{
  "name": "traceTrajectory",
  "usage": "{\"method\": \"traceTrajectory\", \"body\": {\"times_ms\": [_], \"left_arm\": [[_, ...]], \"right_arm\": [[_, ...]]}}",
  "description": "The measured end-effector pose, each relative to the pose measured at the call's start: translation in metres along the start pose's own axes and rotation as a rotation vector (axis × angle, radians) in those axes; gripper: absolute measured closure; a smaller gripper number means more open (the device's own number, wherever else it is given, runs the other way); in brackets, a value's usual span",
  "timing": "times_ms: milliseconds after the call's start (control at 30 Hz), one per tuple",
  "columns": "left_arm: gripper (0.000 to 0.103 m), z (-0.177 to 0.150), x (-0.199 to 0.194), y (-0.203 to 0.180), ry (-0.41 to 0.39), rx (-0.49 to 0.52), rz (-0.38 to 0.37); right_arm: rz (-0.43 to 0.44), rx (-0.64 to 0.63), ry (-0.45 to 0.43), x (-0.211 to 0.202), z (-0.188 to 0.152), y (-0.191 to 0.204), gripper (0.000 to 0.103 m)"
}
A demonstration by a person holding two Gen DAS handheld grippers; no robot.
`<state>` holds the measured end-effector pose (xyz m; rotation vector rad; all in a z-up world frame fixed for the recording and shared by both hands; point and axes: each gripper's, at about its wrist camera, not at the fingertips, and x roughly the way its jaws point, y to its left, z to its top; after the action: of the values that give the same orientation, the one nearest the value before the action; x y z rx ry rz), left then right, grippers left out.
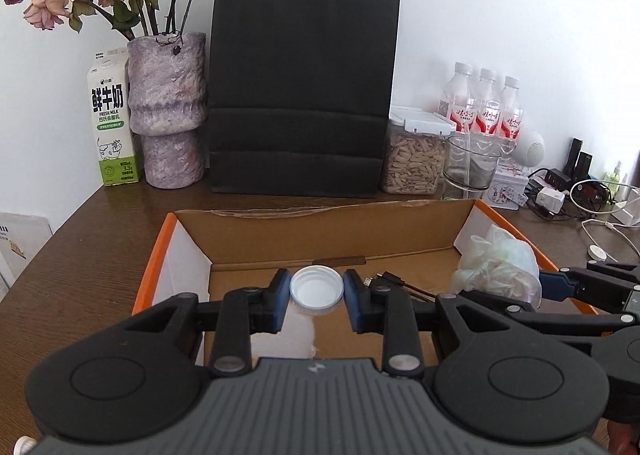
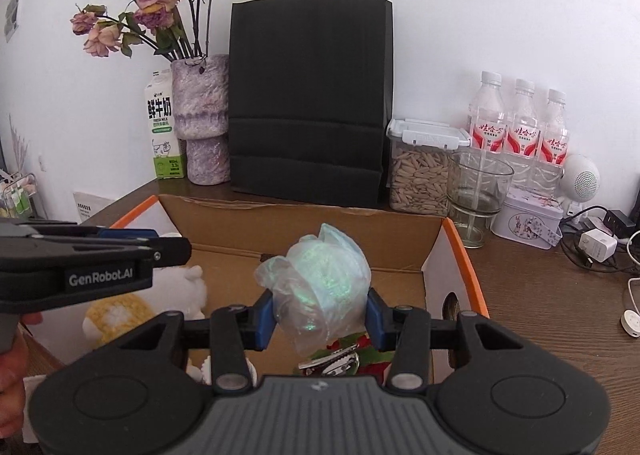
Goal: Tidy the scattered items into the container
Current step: 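Open the left tool to drop the cap into the box while the right tool drops the bag, then withdraw both tools from the box toward the remaining items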
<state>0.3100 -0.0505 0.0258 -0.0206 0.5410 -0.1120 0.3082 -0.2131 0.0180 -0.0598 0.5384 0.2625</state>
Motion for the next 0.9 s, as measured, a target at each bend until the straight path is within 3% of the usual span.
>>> {"method": "traceTrajectory", "body": {"times_ms": [100, 200, 233, 267, 300, 333, 367, 467, 500, 900], "left_arm": [[0.073, 0.000, -0.001, -0.002, -0.004, 0.008, 0.016], [0.068, 0.000, -0.002, -0.003, -0.011, 0.012, 0.034], [0.058, 0.001, -0.003, -0.003, -0.015, 0.011, 0.037], [0.040, 0.001, -0.004, -0.003, -0.020, 0.007, 0.041], [0.028, 0.002, -0.005, -0.002, -0.026, 0.001, 0.050], [0.009, 0.003, -0.007, -0.002, -0.034, -0.006, 0.060], [0.000, 0.004, -0.009, -0.001, -0.047, -0.009, 0.066], [0.000, 0.006, -0.013, -0.001, -0.068, -0.015, 0.077], [0.000, 0.007, -0.013, -0.001, -0.067, -0.019, 0.077], [0.000, 0.007, -0.014, 0.001, -0.051, -0.048, 0.055]], "right_arm": [[-0.002, -0.002, -0.003, -0.001, 0.000, 0.001, 0.059], [-0.013, 0.002, 0.009, -0.001, 0.001, 0.000, 0.051], [-0.012, 0.009, 0.013, 0.000, 0.001, -0.001, 0.047], [-0.008, 0.017, 0.017, 0.000, 0.001, -0.002, 0.043], [-0.006, 0.030, 0.022, 0.000, 0.002, -0.004, 0.031], [-0.005, 0.044, 0.023, -0.001, 0.003, -0.006, 0.015], [-0.007, 0.051, 0.023, -0.002, 0.004, -0.008, 0.011], [-0.011, 0.053, 0.016, -0.006, 0.007, -0.011, 0.006], [-0.012, 0.056, 0.017, -0.007, 0.008, -0.012, 0.000], [-0.005, 0.043, 0.012, -0.012, 0.010, -0.008, 0.000]]}}
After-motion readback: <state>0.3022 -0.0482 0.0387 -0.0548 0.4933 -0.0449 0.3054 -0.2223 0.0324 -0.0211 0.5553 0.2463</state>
